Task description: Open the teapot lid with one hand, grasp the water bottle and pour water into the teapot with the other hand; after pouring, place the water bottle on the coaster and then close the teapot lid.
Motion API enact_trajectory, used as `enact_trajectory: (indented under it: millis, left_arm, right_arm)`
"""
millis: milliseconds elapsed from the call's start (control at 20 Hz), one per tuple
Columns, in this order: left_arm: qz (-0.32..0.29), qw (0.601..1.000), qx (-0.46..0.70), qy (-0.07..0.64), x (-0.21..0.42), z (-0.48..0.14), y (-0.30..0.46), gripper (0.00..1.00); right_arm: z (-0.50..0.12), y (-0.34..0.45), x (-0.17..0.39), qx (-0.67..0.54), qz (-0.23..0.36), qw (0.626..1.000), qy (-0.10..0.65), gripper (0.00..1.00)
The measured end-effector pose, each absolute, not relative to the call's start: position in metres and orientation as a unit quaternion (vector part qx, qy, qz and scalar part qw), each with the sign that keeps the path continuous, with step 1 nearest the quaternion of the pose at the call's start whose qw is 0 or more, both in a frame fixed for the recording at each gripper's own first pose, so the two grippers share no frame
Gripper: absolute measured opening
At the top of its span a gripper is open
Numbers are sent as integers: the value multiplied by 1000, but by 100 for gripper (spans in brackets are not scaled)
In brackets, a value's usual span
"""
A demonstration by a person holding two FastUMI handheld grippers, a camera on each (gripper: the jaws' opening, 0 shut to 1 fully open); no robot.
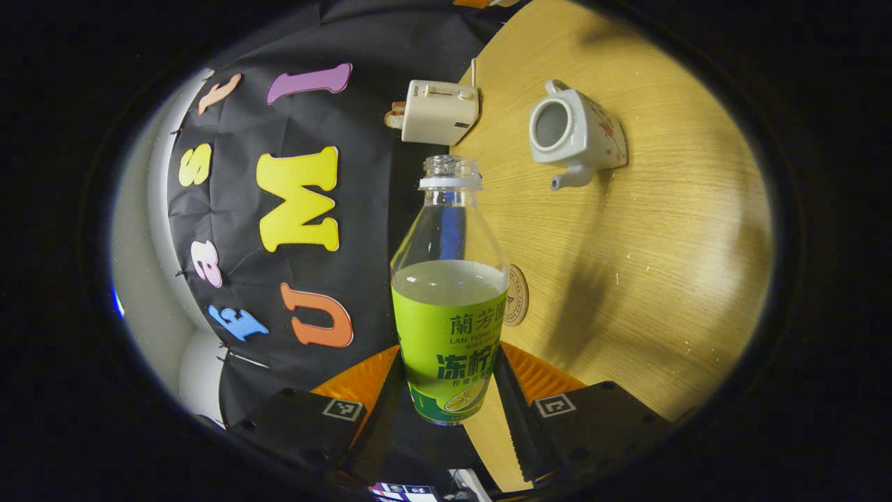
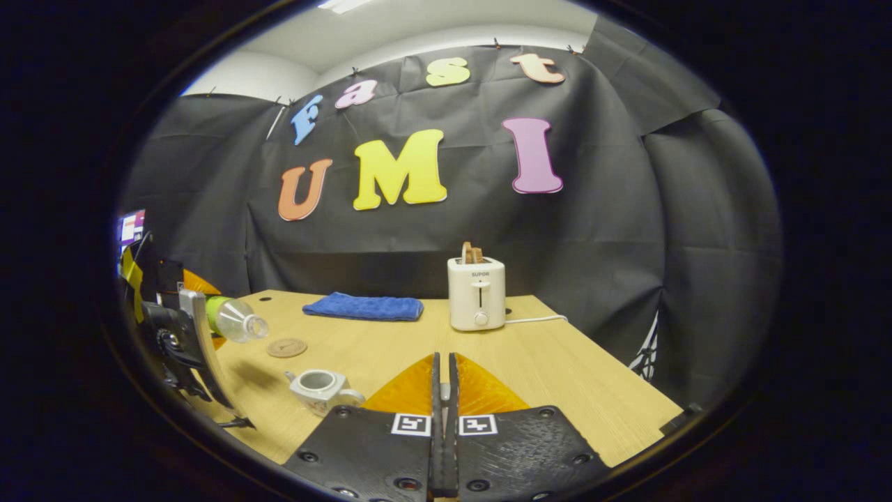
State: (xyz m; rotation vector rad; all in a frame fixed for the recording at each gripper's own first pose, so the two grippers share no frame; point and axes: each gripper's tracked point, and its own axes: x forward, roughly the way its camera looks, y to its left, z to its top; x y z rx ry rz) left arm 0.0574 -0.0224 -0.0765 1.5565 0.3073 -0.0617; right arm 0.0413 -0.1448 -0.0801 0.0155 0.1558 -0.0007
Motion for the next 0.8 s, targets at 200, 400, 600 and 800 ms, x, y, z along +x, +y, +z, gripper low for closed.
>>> enact_trajectory:
  millis: [200,400,600,800]
  left_arm:
    - [-36,670,729,134,57,-82,-38,74]
    - [-33,636,761,128,69,-73,-42,74]
    - [-28,604,788,117,75,-67,-48,74]
    - [-26,575,811,102,79,-63,-58,74]
  right_arm:
    - [-83,-150,41,17,0,997,78,0]
    - [-86,-155,39,23,-1,997,80,0]
    - [-88,-157,37,28,-2,996,79,0]
    - [-89,-161,37,29,-2,997,78,0]
